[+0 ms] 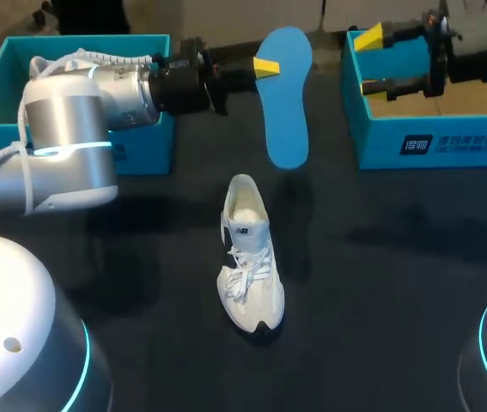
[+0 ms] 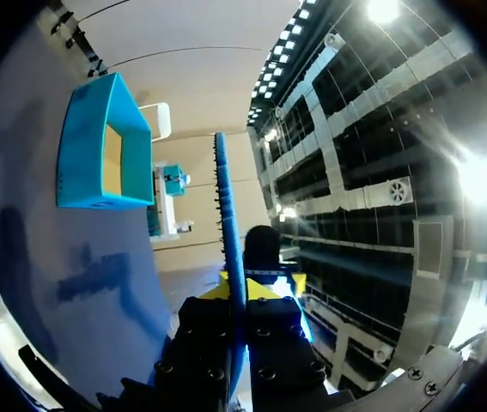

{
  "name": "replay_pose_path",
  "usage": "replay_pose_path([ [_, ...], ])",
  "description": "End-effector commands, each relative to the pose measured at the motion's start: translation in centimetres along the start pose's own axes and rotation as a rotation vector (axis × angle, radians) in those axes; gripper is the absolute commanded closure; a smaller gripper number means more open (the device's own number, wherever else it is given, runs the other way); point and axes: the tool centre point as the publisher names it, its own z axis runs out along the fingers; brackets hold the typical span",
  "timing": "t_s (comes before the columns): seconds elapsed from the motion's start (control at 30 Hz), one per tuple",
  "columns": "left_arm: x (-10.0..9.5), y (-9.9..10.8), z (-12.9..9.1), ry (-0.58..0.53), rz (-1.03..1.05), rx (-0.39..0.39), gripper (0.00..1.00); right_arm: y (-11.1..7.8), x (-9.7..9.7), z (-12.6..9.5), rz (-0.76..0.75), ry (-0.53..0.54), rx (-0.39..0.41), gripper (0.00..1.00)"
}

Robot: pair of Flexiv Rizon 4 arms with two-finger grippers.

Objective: Take the shoe out of the shoebox, open the shoe tongue, remove and reinsert the insole, then place the shoe into the shoebox

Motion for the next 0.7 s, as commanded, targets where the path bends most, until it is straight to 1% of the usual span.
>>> replay_pose_path([
  [0.03, -0.3, 0.2, 0.1, 0.018, 0.008, 0.012, 1.0, -0.9, 2.0, 0.3, 0.028, -0.176, -0.042, 0.0],
  [0.13, -0.5, 0.1, 0.1, 0.016, -0.002, 0.015, 1.0, -0.8, 2.6, 0.7, 0.02, -0.242, -0.059, 0.0],
  [0.2, -0.6, 0.1, 0.1, 0.014, -0.004, 0.016, 1.0, -0.8, 3.0, 0.9, -0.024, -0.264, -0.068, 0.0],
  [0.23, -0.7, 0.0, 0.1, 0.013, -0.005, 0.016, 1.0, -0.9, 3.3, 0.8, -0.051, -0.274, -0.087, 0.0],
  [0.3, -0.8, 0.0, 0.1, 0.012, -0.01, 0.018, 1.0, -1.1, 3.9, 0.9, -0.08, -0.315, -0.096, 0.0],
  [0.4, -1.0, 0.0, 0.1, 0.011, -0.01, 0.016, 1.0, -1.3, 4.6, 1.1, -0.098, -0.357, -0.095, 0.0],
  [0.5, -1.1, -0.1, 0.1, 0.016, -0.015, 0.021, 1.0, -1.6, 5.5, 1.5, -0.094, -0.397, -0.097, 0.0],
  [0.63, -1.0, -0.2, 0.0, 0.036, -0.018, 0.024, 1.0, -1.8, 5.9, 1.8, -0.057, -0.47, -0.093, 0.0],
  [0.7, -0.9, -0.1, 0.0, 0.044, -0.012, 0.024, 1.0, -1.8, 6.2, 2.1, -0.062, -0.476, -0.093, 0.0],
])
